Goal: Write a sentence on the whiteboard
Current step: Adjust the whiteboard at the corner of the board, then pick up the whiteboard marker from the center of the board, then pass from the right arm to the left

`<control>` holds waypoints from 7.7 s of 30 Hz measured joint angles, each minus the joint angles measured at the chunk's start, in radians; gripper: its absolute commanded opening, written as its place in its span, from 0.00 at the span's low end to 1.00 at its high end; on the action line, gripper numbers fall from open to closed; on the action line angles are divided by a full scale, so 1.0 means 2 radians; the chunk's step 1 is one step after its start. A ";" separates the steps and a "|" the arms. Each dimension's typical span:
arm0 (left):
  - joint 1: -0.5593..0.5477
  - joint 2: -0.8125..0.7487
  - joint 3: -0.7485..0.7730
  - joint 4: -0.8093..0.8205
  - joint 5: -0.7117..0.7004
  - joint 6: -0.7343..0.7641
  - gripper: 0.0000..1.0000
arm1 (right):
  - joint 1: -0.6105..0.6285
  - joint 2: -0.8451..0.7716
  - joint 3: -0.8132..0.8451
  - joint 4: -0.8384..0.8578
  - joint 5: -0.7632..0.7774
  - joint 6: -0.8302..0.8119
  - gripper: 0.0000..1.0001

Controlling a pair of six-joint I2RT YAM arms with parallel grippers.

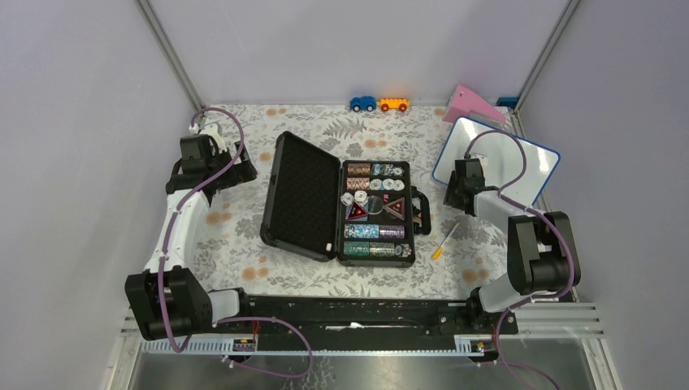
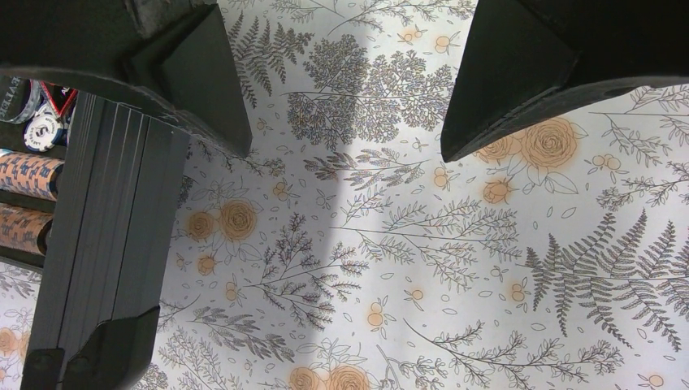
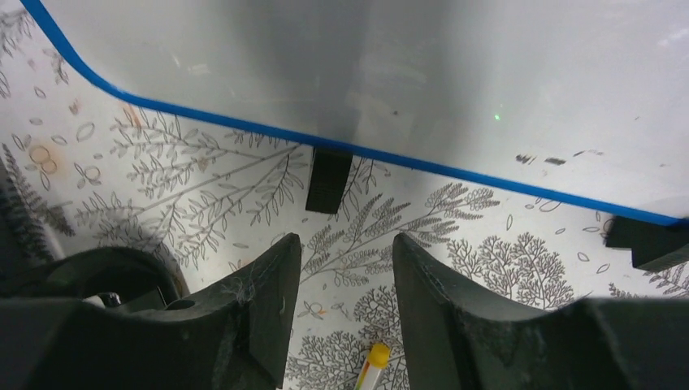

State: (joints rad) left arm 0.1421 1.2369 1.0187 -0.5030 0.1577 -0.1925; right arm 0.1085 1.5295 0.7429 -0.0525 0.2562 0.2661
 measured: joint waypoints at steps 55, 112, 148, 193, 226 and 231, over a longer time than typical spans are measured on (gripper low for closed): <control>0.000 0.005 0.000 0.002 -0.003 0.000 0.99 | -0.001 0.078 0.080 0.034 -0.048 -0.070 0.00; 0.001 -0.009 0.099 -0.087 0.147 0.125 0.99 | -0.036 -0.140 0.096 -0.419 -0.360 -0.734 0.99; -0.002 0.016 0.122 -0.132 0.220 0.118 0.99 | -0.037 -0.010 0.018 -0.376 -0.330 -1.061 0.42; -0.205 0.113 0.263 -0.142 0.352 0.073 0.96 | 0.072 -0.024 0.368 -0.601 -0.668 -0.610 0.01; -0.324 0.112 0.176 -0.036 0.439 -0.032 0.52 | 0.201 -0.031 0.347 -0.457 -0.599 -0.409 0.00; -0.330 0.112 0.163 -0.025 0.454 -0.049 0.37 | 0.207 -0.024 0.351 -0.457 -0.593 -0.409 0.00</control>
State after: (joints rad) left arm -0.5186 1.4612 1.3441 -0.5526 1.0649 -0.2905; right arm 0.5232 1.4811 1.4445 -0.9657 -0.9306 -0.5518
